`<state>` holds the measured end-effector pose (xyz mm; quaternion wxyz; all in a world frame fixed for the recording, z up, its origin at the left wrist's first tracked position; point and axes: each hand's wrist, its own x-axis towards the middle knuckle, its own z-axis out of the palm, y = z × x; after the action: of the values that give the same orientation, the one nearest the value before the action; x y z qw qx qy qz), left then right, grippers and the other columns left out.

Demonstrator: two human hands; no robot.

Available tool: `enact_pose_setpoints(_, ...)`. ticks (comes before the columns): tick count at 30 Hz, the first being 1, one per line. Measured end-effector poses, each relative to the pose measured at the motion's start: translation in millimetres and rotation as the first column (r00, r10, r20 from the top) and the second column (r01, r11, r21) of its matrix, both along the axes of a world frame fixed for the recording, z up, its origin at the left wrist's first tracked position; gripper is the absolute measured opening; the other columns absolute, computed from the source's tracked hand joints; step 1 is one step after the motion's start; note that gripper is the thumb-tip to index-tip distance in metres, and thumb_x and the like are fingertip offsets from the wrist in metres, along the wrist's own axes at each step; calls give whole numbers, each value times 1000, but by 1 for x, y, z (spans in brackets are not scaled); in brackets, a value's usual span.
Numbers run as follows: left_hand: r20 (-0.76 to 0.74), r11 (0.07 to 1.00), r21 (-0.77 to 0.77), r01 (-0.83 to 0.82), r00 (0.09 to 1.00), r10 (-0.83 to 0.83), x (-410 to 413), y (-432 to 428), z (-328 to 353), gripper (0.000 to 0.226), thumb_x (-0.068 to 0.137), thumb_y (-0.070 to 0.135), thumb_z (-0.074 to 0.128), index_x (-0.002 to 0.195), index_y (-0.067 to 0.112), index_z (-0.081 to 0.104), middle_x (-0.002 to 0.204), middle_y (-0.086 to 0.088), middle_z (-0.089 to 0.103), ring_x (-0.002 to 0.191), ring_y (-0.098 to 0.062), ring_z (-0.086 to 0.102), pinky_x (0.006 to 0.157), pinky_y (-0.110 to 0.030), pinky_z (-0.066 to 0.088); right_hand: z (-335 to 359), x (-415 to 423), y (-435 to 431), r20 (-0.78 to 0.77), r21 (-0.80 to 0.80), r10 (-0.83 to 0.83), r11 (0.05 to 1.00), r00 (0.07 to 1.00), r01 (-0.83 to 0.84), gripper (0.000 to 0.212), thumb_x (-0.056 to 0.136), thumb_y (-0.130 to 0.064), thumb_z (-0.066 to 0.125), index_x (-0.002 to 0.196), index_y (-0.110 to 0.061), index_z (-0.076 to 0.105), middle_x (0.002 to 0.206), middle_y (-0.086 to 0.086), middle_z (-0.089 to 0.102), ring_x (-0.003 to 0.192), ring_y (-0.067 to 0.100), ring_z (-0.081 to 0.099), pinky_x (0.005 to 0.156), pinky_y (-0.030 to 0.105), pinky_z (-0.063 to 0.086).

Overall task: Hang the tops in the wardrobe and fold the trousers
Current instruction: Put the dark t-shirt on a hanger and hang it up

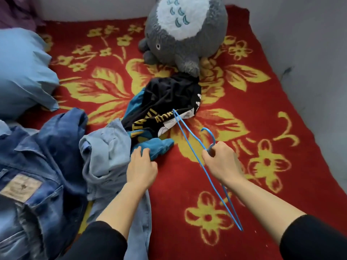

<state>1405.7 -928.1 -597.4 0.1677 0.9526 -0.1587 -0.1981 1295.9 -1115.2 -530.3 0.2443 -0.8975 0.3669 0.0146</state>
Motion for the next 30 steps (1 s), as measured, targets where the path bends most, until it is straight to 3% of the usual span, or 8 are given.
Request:
enact_pose_setpoints(4,157,996,63,59,985,-68,49,-20,-36,57,89,12,47,143,4,31,154,-18,19,144,-29,12,117,-38,17,-32,27,-21,-47,-38,54,998,997,-56,33,91,-31,52,64,-13,43,84,8,57,86,36,57,66,36,38)
enact_pose_setpoints(9,240,946,309,102,954,-181,99,-39,-74,74,89,17,53,149,3,12,158,-19,3,146,-32,-2,119,-38,9,-73,42,-41,-127,-60,132,988,983,-140,51,91,-43,46,54,-14,27,56,4,37,65,34,41,58,33,31)
enact_pose_setpoints(14,158,906,417,75,976,-153,132,-51,-93,39,96,25,47,135,18,43,154,-11,25,145,-34,5,117,-47,8,-95,43,-40,-7,-129,279,952,960,-277,45,96,-42,42,60,-14,41,66,14,63,68,41,61,53,36,39)
enact_pose_setpoints(16,69,914,337,225,963,-262,124,-57,-99,33,97,26,45,129,22,49,147,-4,39,143,-35,11,113,-50,13,-100,38,-43,143,-176,271,953,952,-245,43,93,-40,43,60,-13,49,49,13,56,47,41,56,42,35,38)
enact_pose_setpoints(19,-54,911,71,407,913,-403,87,-55,-98,25,95,19,49,119,20,55,137,5,49,138,-32,28,110,-51,19,-92,36,-61,259,-150,150,982,954,-113,39,95,-33,46,61,-16,42,46,6,45,45,41,51,43,32,31)
enact_pose_setpoints(23,-58,818,-205,538,827,-559,39,-30,-71,22,83,20,48,100,13,60,96,-3,65,97,-30,59,92,-36,42,-70,40,-79,306,-155,155,982,939,-112,48,98,-25,49,59,-28,22,45,-10,29,39,26,34,42,26,17)
enact_pose_setpoints(28,-275,600,-444,665,537,-798,-48,-25,-30,14,92,35,52,104,28,55,98,4,63,95,-20,57,81,-32,45,-60,35,-66,260,-133,203,976,944,-173,37,98,-26,50,65,-12,41,48,-1,39,49,40,47,47,32,28)
enact_pose_setpoints(30,-395,605,-418,677,464,-793,-66,-26,-24,22,89,46,53,106,32,58,104,8,64,102,-14,56,85,-32,47,-59,32,-57,246,-122,238,969,940,-214,33,97,-24,50,69,-7,45,53,5,47,53,41,50,47,33,26)
